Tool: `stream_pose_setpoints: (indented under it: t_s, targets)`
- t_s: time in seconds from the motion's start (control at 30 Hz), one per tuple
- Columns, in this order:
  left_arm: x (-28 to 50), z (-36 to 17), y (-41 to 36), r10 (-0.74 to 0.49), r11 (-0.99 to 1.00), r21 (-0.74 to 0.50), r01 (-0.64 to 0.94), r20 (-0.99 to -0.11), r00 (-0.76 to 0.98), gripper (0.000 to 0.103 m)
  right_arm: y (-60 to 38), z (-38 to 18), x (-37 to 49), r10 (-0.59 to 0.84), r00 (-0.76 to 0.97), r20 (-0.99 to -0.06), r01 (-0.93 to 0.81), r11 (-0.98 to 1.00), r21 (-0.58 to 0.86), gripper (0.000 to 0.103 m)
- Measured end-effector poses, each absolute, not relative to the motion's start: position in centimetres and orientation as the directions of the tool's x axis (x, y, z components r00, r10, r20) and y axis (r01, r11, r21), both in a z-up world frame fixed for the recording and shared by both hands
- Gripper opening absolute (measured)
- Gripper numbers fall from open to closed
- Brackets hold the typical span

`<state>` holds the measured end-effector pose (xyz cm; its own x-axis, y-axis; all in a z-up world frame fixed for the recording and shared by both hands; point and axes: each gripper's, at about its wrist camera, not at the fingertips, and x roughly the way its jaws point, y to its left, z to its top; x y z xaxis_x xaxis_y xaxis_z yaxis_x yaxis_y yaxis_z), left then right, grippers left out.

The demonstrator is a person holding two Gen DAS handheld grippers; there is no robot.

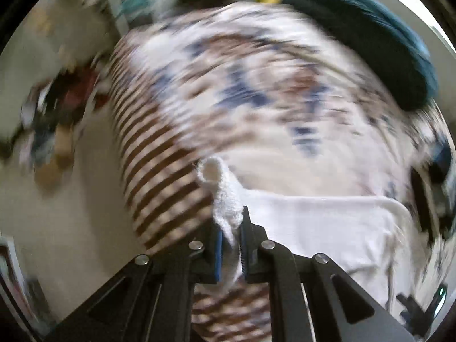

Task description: Fold small clothes

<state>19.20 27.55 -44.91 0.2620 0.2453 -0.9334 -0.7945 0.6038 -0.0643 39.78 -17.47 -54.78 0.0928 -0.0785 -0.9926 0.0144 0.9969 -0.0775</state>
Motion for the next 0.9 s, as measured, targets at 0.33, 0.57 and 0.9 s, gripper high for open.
stream_pose_setpoints:
  t_s: [0.33, 0.57, 0.9]
  targets:
    - [40.2, -42.5, -0.2, -0.022, 0.95, -0.161, -0.267, -0.888, 0.459, 0.008, -31.9, -54.6, 40.4, -0.013, 0.068, -0.998, 0.201, 0.98, 0.0, 0.092]
    - [45.8, -47.6, -21.8, -0.223, 0.975, -0.207, 0.083, -0.911, 0.347, 0.008, -42.8, -54.9, 38.2, 0.0, 0.039, -0.999, 0.366, 0.93, 0.014, 0.092]
    - [45.2, -48.1, -29.8, -0.278, 0.949, -0.211, 0.233, -0.908, 0.313, 0.077, -51.1, -53.7, 34.6, 0.124, 0.064, -0.99, 0.462, 0.876, 0.139, 0.092]
